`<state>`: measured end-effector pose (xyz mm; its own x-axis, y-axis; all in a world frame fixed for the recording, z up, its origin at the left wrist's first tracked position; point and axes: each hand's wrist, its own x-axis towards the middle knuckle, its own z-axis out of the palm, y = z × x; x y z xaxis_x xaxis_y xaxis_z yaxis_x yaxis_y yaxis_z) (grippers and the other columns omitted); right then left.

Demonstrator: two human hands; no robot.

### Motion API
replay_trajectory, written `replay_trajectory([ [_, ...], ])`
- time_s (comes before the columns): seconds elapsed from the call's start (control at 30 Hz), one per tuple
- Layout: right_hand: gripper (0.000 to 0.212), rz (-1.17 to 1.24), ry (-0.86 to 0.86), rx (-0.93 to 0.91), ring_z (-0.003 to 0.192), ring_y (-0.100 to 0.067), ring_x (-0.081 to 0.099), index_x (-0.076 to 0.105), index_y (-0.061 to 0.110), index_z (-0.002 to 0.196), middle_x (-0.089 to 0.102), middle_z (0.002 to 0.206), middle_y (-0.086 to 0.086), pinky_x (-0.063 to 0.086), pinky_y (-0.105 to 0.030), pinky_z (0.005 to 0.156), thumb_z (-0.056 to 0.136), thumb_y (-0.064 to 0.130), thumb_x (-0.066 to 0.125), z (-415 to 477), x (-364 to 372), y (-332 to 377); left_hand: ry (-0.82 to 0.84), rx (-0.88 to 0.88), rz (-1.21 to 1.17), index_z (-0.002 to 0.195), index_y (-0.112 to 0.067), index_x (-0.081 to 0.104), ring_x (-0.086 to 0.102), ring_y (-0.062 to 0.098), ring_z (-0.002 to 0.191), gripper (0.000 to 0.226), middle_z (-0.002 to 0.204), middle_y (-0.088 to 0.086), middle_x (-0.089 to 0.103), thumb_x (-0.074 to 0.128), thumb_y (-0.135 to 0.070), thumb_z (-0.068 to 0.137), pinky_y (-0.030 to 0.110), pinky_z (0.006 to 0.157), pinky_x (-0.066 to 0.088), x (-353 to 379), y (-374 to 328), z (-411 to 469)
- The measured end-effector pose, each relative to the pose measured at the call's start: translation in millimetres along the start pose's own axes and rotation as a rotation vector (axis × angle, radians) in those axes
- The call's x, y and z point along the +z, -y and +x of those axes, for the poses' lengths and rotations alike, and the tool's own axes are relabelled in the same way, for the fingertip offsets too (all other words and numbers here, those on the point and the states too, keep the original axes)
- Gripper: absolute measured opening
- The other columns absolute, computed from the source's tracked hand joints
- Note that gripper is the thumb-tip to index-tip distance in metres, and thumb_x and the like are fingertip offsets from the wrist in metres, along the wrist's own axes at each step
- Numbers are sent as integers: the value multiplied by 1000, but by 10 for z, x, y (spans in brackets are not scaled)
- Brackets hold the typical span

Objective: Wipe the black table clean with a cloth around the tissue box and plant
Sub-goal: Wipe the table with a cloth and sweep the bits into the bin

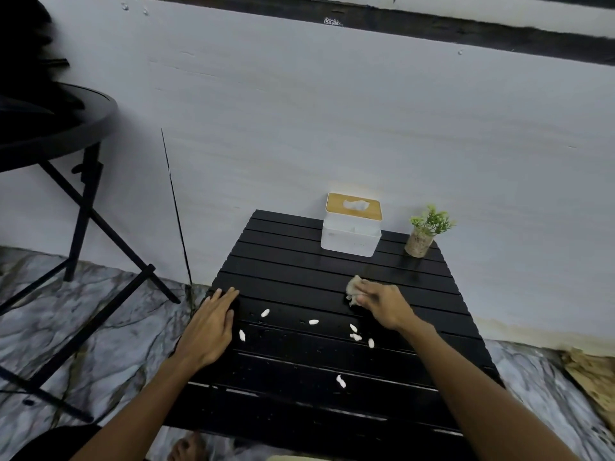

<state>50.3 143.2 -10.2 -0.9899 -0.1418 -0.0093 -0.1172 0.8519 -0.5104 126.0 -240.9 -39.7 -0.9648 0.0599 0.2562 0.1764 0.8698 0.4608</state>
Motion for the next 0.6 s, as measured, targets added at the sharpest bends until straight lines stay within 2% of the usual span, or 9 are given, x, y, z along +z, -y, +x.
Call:
replay_trajectory([
  [0.07, 51, -78, -74, -1, 124, -28, 58, 54, 36, 141, 57, 145, 10, 48, -47, 102, 94, 55, 55, -21, 211, -109, 3, 2, 2, 147, -15, 36, 22, 18, 146, 45, 153, 0, 36, 35, -16, 102, 24, 116, 9, 0, 3, -2],
  [0.2, 38, -79, -181, -119, 107, -27, 60, 60, 31, 137, 63, 138, 9, 46, -41, 94, 99, 36, 59, -308, 433, 131, -5, 4, 22, 145, -14, 39, 25, 20, 145, 44, 153, 1, 37, 36, -15, 101, 28, 117, 13, 3, -17, -11],
  [0.3, 32, 109, -74, -231, 116, -16, 64, 66, 28, 131, 65, 135, 10, 46, -38, 104, 99, 32, 61, -517, 481, 421, -8, 5, 27, 145, -13, 40, 25, 22, 145, 44, 152, 2, 37, 37, -14, 101, 29, 116, 14, -4, -33, -16],
  [0.37, 29, 289, 0, -244, 118, -4, 64, 68, 27, 129, 67, 132, 11, 47, -29, 107, 101, 29, 61, -607, 382, 617, 6, 7, 20, 145, -12, 39, 25, 22, 145, 44, 153, 2, 37, 37, -15, 101, 31, 117, 15, -15, -25, -9],
  [0.4, 29, 377, 12, -208, 112, 0, 67, 69, 26, 128, 69, 128, 10, 51, -26, 103, 101, 29, 60, -626, 278, 689, 11, 6, 17, 145, -12, 39, 24, 22, 145, 44, 153, 3, 37, 37, -15, 102, 32, 117, 15, -22, -17, -8],
  [0.43, 28, 460, 3, -148, 97, 2, 72, 69, 28, 127, 73, 121, 5, 57, -24, 90, 101, 30, 60, -637, 153, 735, 16, 5, 18, 145, -12, 39, 24, 22, 145, 44, 153, 3, 37, 36, -15, 102, 32, 118, 16, -28, -16, -7],
  [0.5, 25, 555, -59, 7, 62, -5, 72, 68, 35, 124, 76, 105, -6, 60, -24, 58, 100, 32, 60, -648, -124, 750, 21, 4, 25, 145, -12, 39, 25, 22, 145, 44, 153, 2, 37, 37, -16, 102, 33, 118, 16, -28, -23, -14],
  [0.53, 23, 537, -109, 53, 57, -6, 70, 67, 36, 121, 76, 103, -7, 58, -23, 52, 100, 32, 60, -634, -239, 701, 19, 4, 27, 145, -12, 39, 25, 22, 145, 44, 153, 2, 37, 37, -16, 101, 33, 118, 17, -27, -28, -14],
  [0.6, 24, 421, -203, 77, 75, -4, 71, 70, 30, 121, 75, 112, -3, 53, -11, 63, 99, 31, 62, -592, -373, 482, 16, 3, 33, 145, -13, 40, 26, 22, 144, 43, 153, 2, 37, 37, -16, 101, 33, 117, 18, -25, -38, -11],
])
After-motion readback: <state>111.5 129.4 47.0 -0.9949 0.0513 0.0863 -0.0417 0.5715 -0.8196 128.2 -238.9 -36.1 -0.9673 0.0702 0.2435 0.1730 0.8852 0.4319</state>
